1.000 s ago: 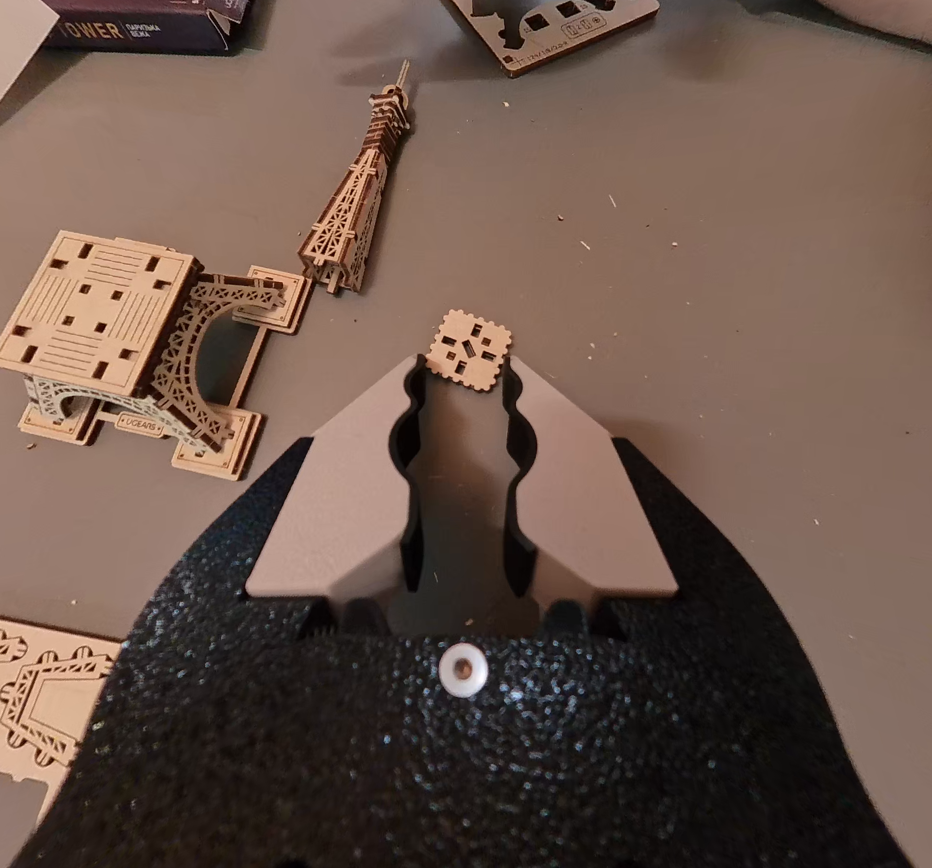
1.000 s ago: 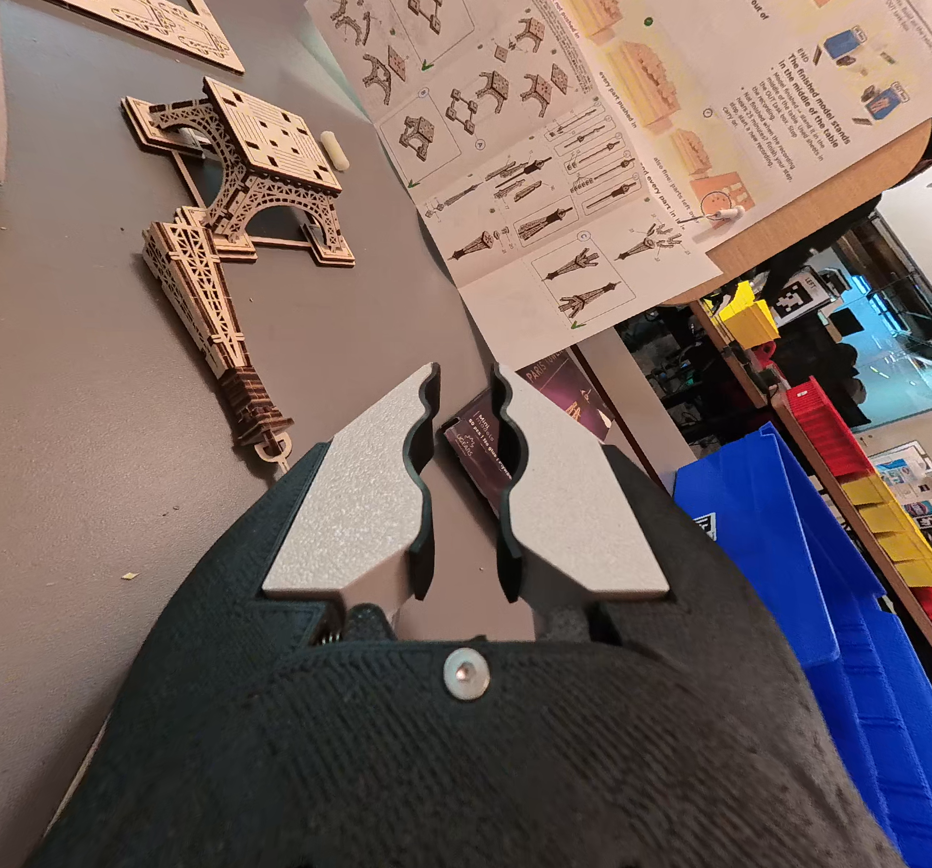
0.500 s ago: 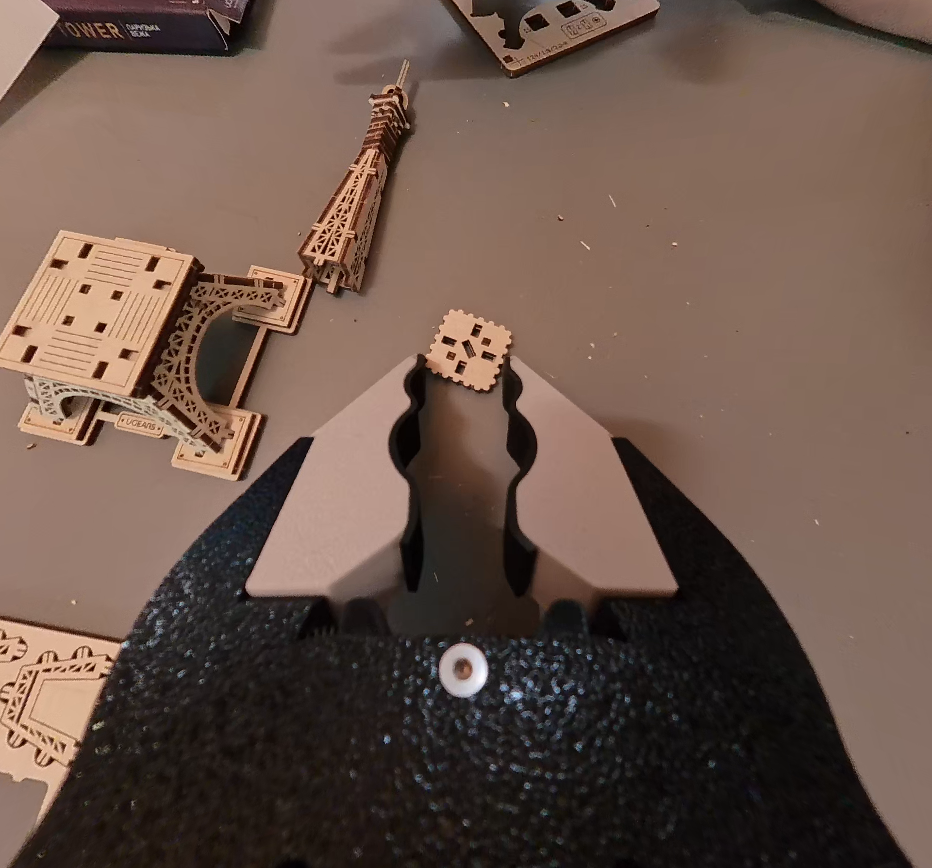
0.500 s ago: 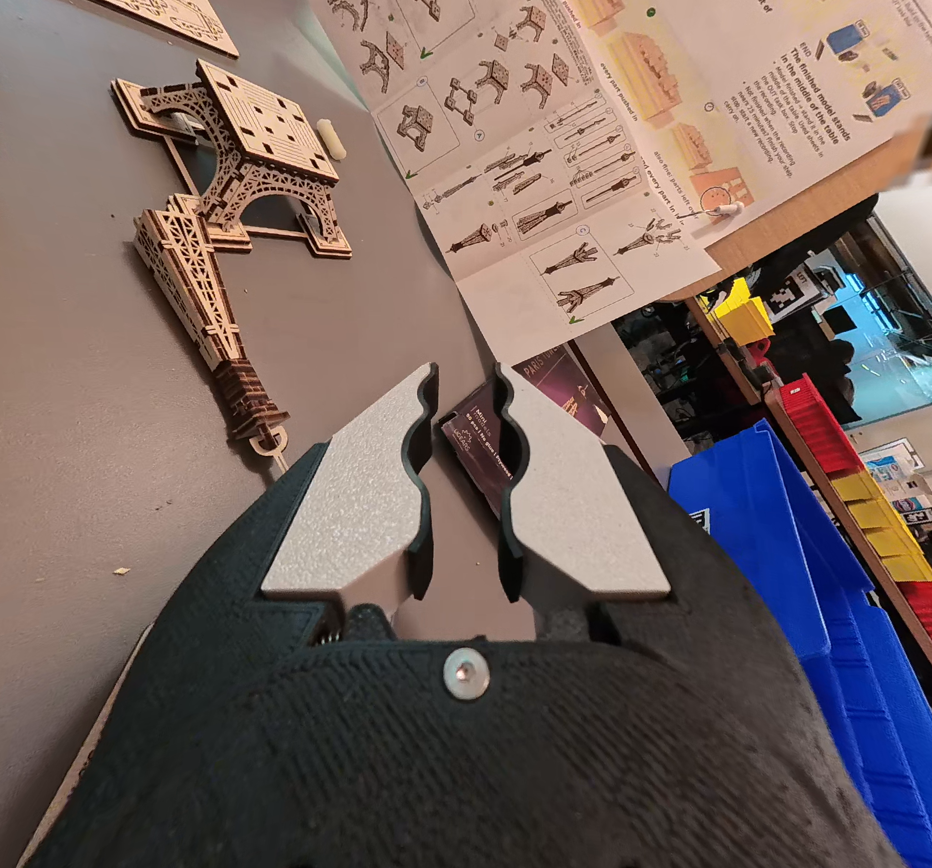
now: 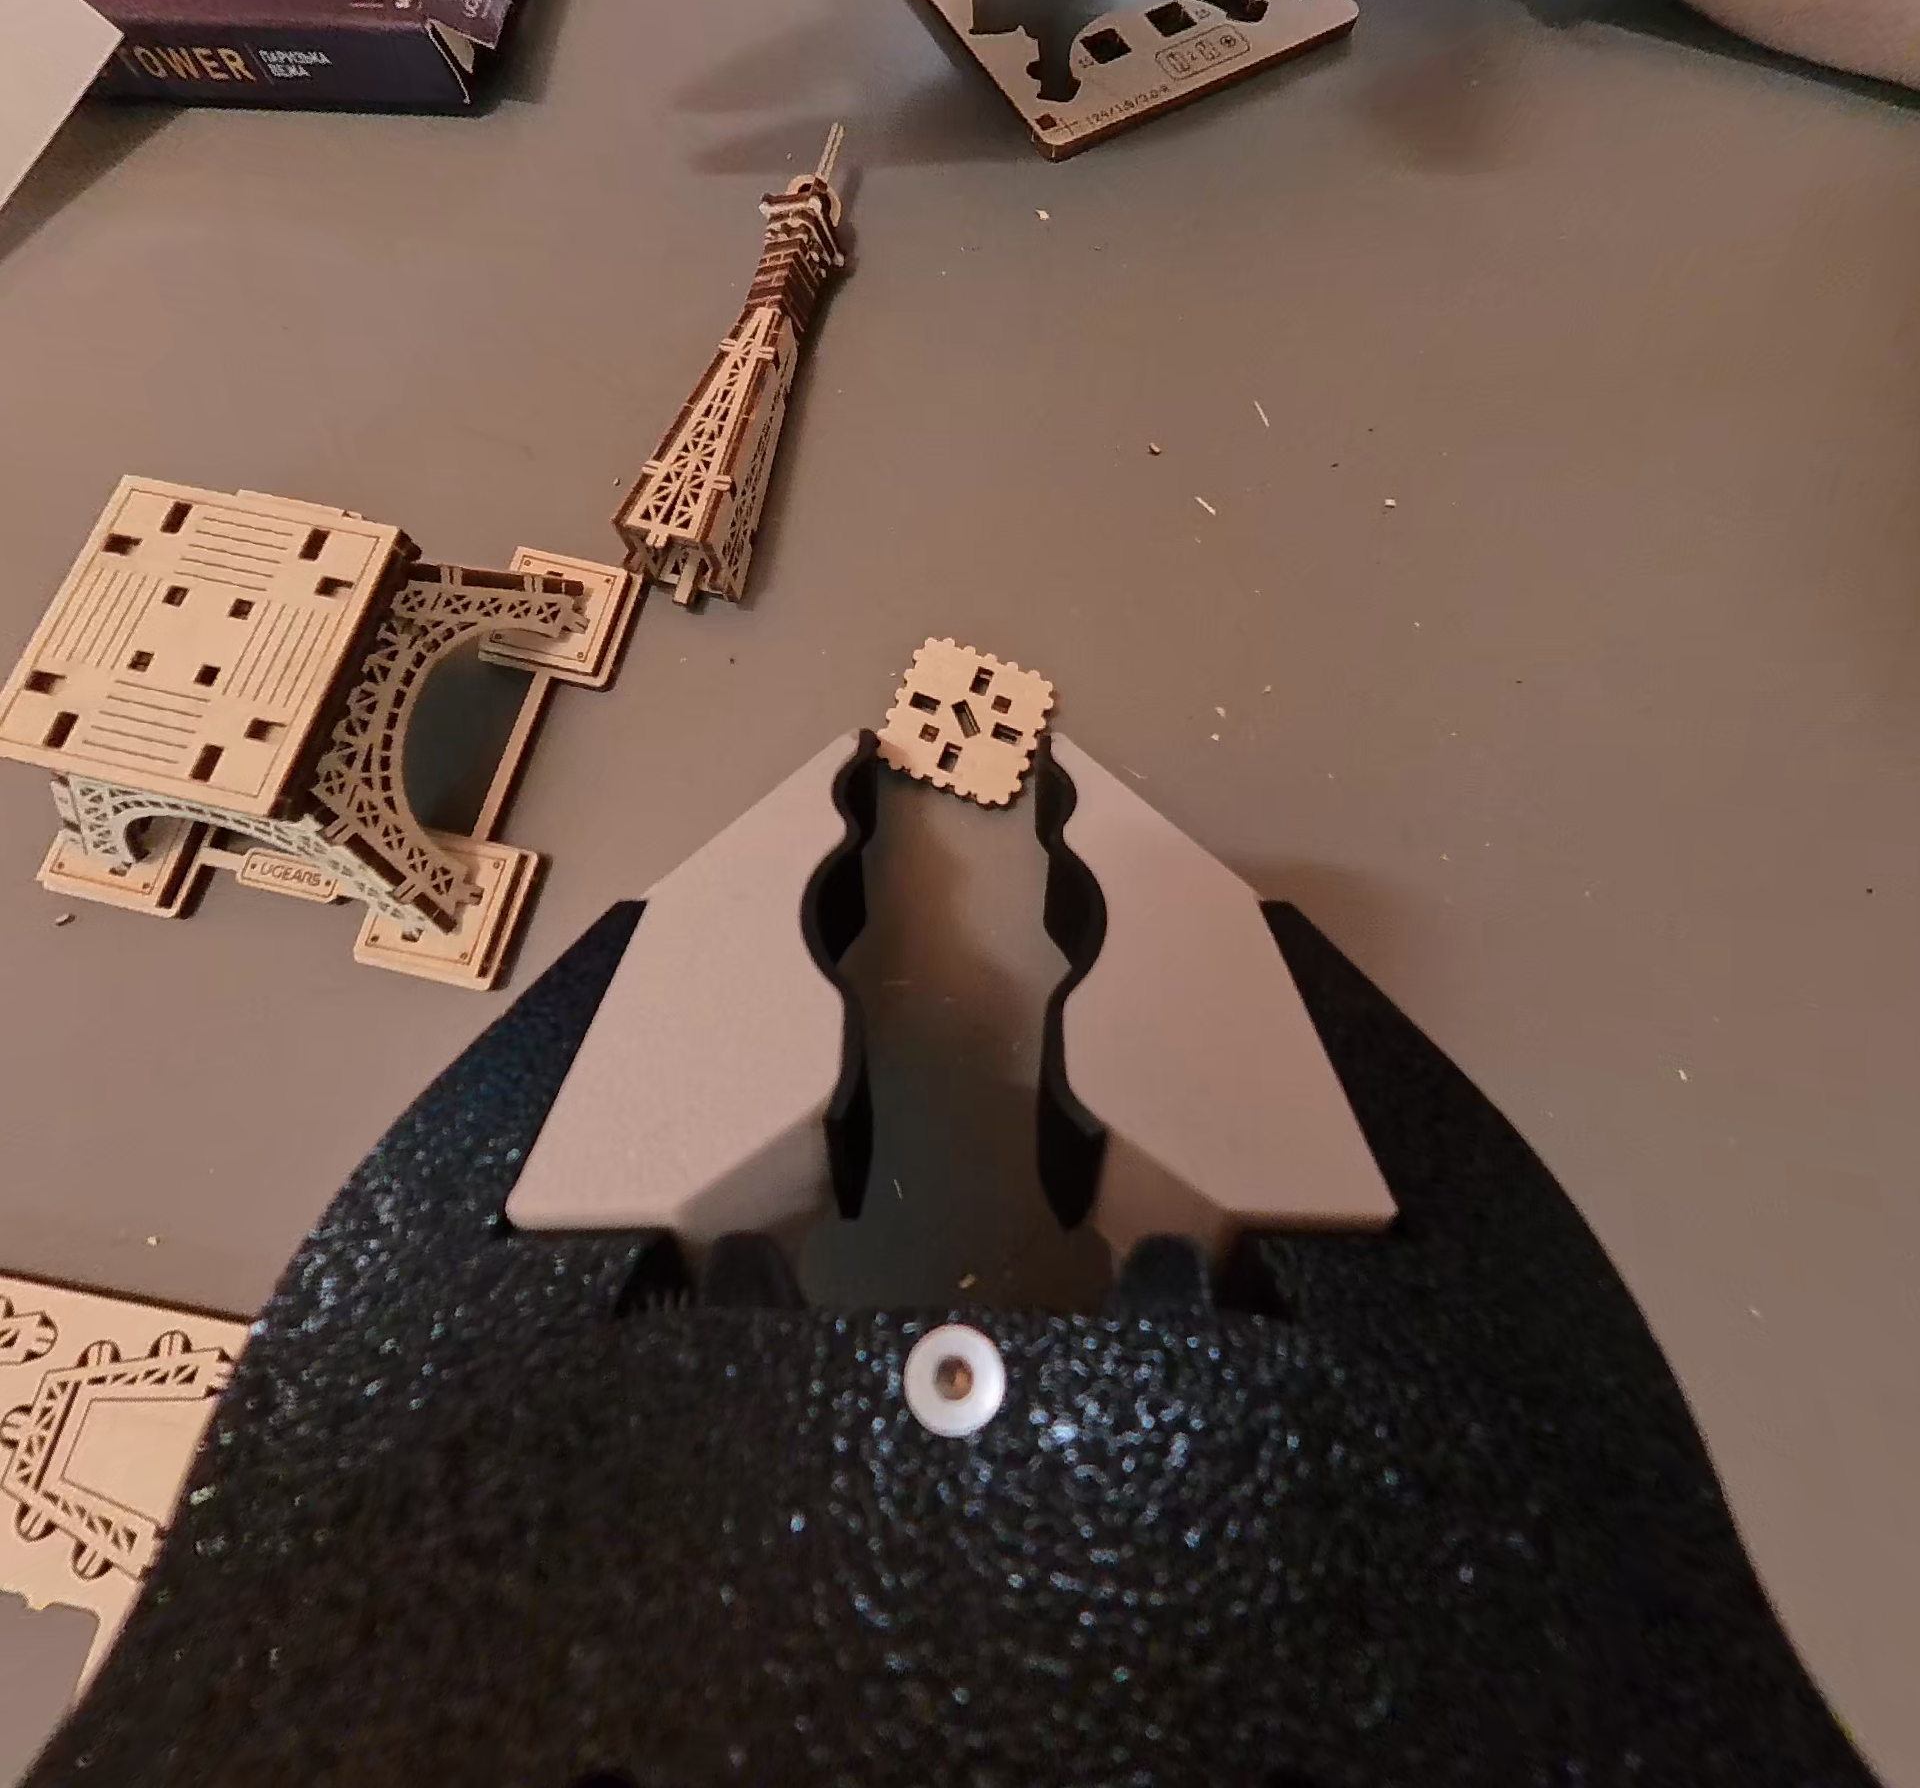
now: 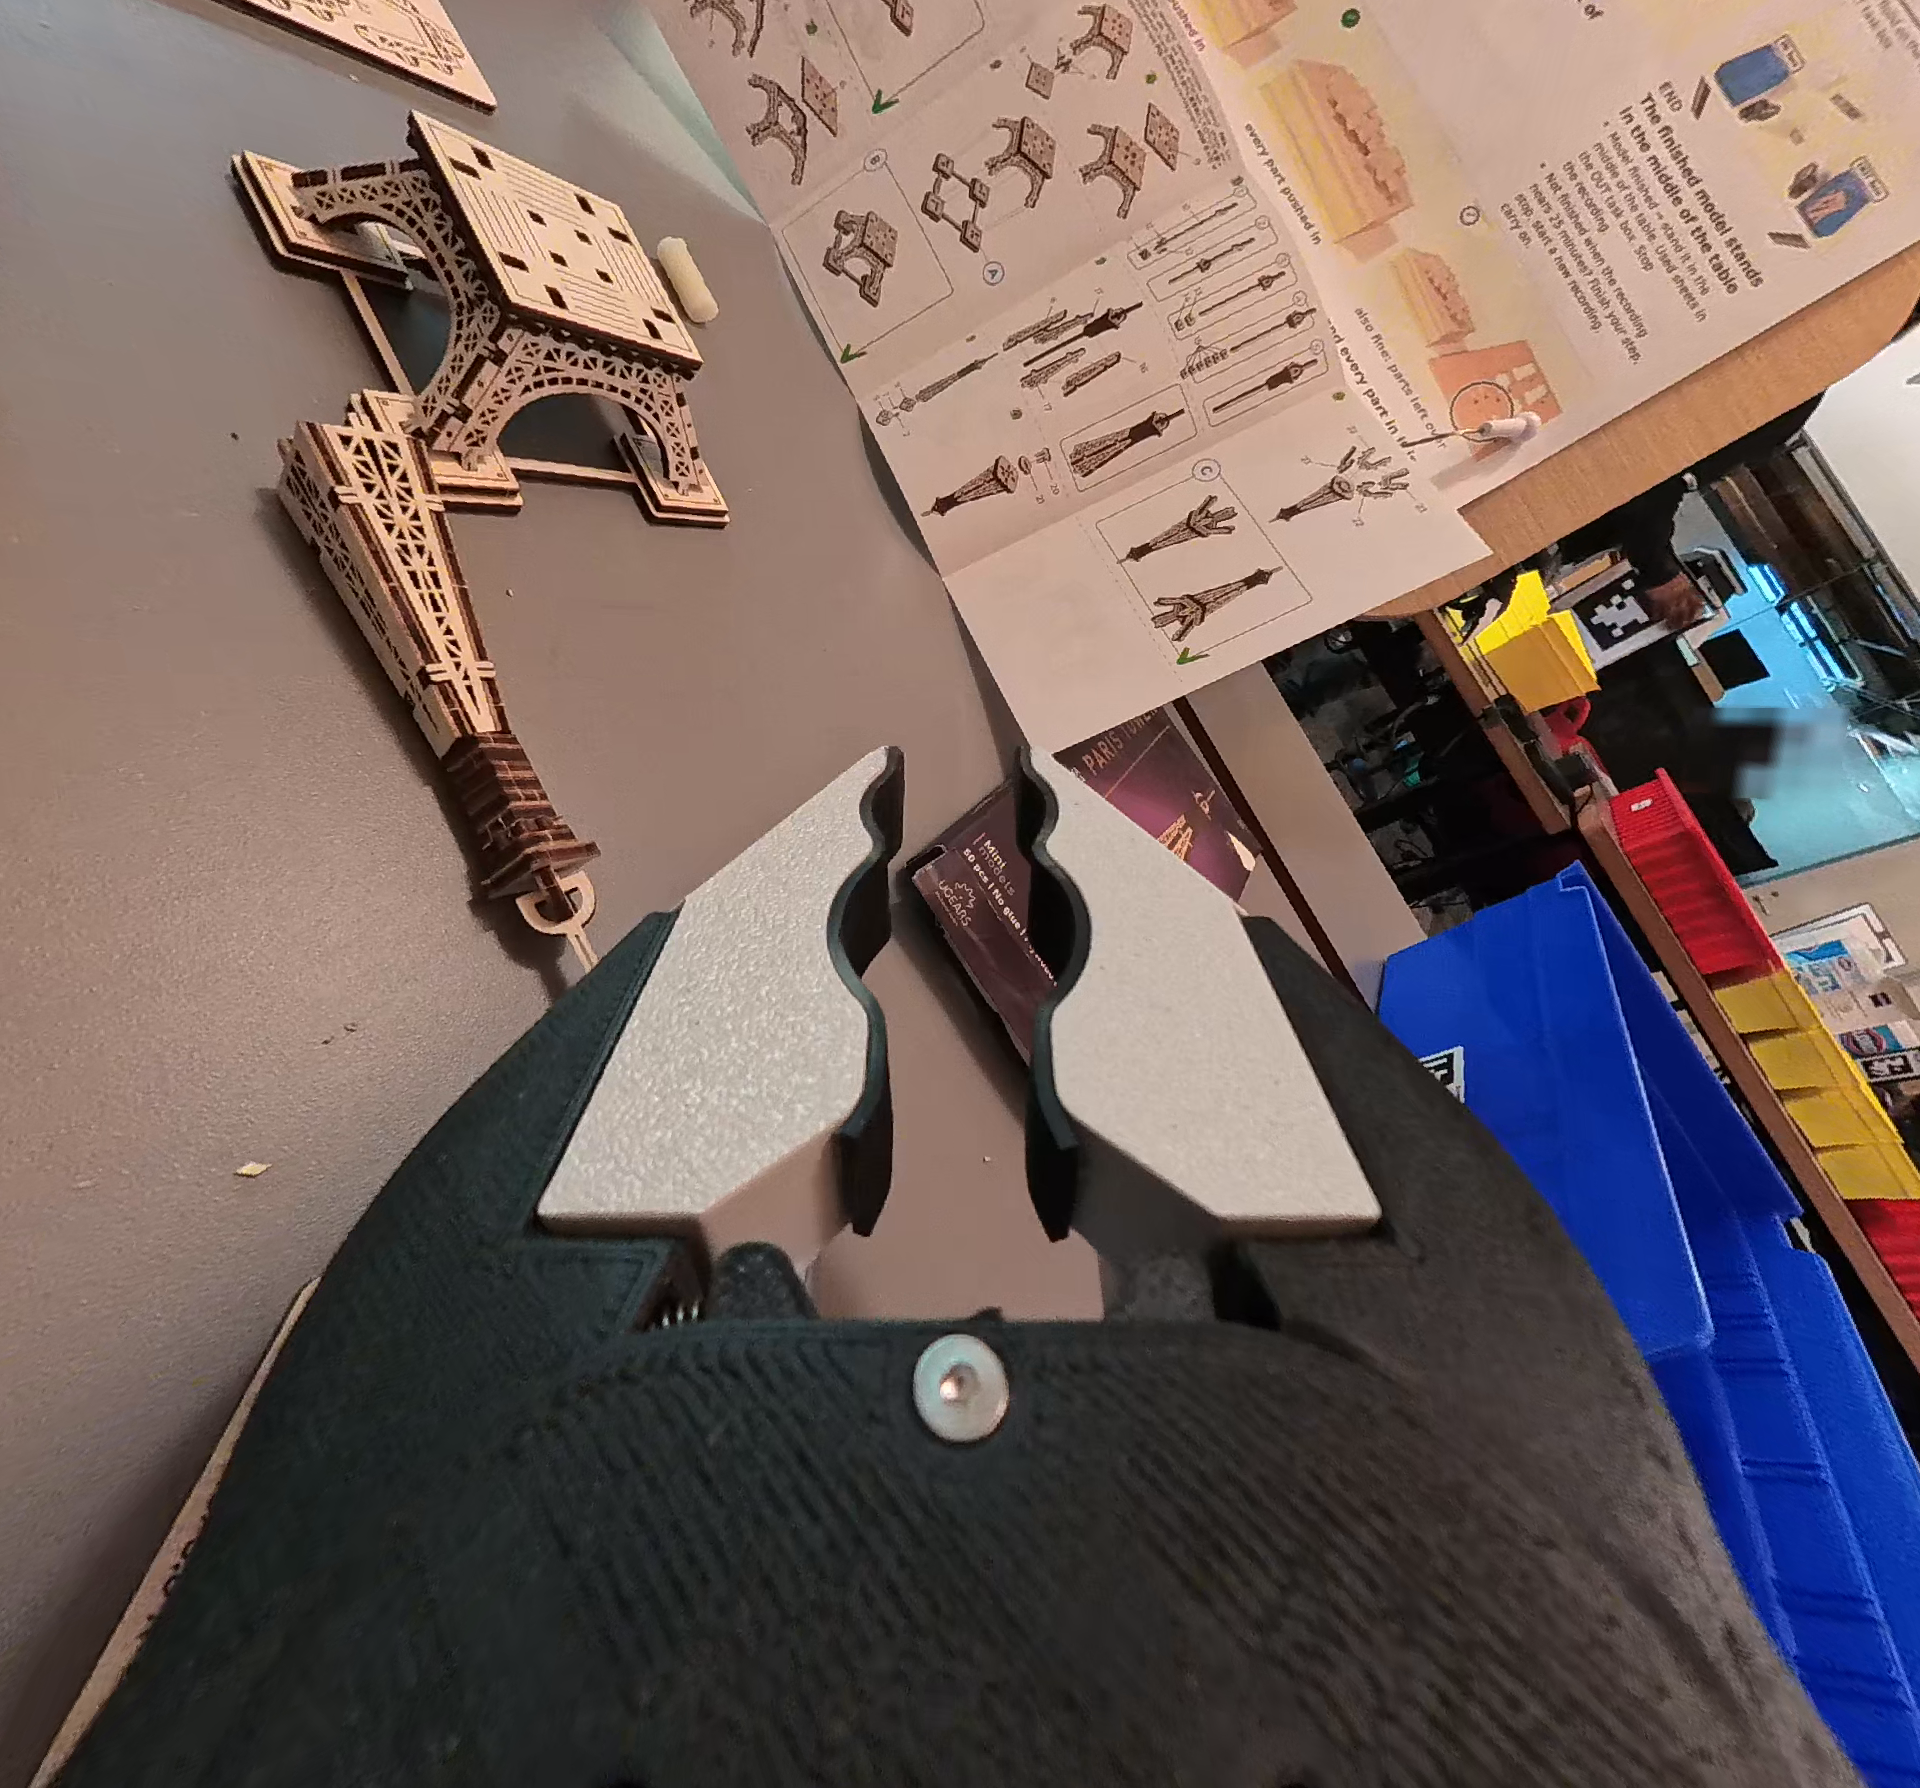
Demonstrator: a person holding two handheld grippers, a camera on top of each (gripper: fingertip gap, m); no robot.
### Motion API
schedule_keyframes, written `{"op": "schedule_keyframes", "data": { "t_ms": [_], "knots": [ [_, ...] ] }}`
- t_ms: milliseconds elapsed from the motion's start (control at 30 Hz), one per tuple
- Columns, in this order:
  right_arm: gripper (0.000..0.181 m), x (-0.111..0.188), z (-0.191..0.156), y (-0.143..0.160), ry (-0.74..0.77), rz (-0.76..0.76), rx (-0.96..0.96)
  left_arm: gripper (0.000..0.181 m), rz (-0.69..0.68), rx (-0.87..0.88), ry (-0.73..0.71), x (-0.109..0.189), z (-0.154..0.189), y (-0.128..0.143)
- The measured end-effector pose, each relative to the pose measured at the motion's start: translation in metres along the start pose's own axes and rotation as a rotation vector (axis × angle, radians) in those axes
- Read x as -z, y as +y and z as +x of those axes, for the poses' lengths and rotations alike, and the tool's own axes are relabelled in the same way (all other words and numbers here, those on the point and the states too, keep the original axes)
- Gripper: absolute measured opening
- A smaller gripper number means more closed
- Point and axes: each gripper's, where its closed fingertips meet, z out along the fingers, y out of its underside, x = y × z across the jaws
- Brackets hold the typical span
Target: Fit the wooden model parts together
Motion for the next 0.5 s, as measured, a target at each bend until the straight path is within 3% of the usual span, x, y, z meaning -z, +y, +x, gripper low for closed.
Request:
{"op": "schedule_keyframes", "data": {
  "t_ms": [133, 267, 367, 500],
  "knots": [
    [0.019, 0.001, 0.001, 0.0, 0.009, -0.003, 0.003, 0.029, 0.005, -0.002, 0.006, 0.001, 0.001, -0.001],
    [0.019, 0.002, 0.001, 0.001, 0.011, -0.006, -0.011, 0.042, 0.129, 0.036, -0.087, 0.018, -0.019, -0.013],
    [0.019, 0.002, 0.003, 0.002, 0.028, -0.017, -0.013, 0.041, 0.187, 0.103, -0.26, 0.045, -0.056, -0.009],
    [0.019, 0.001, 0.01, 0.017, 0.063, -0.095, -0.044, 0.031, 0.297, 0.264, -0.707, 0.119, -0.126, 0.007]
  ]
}}
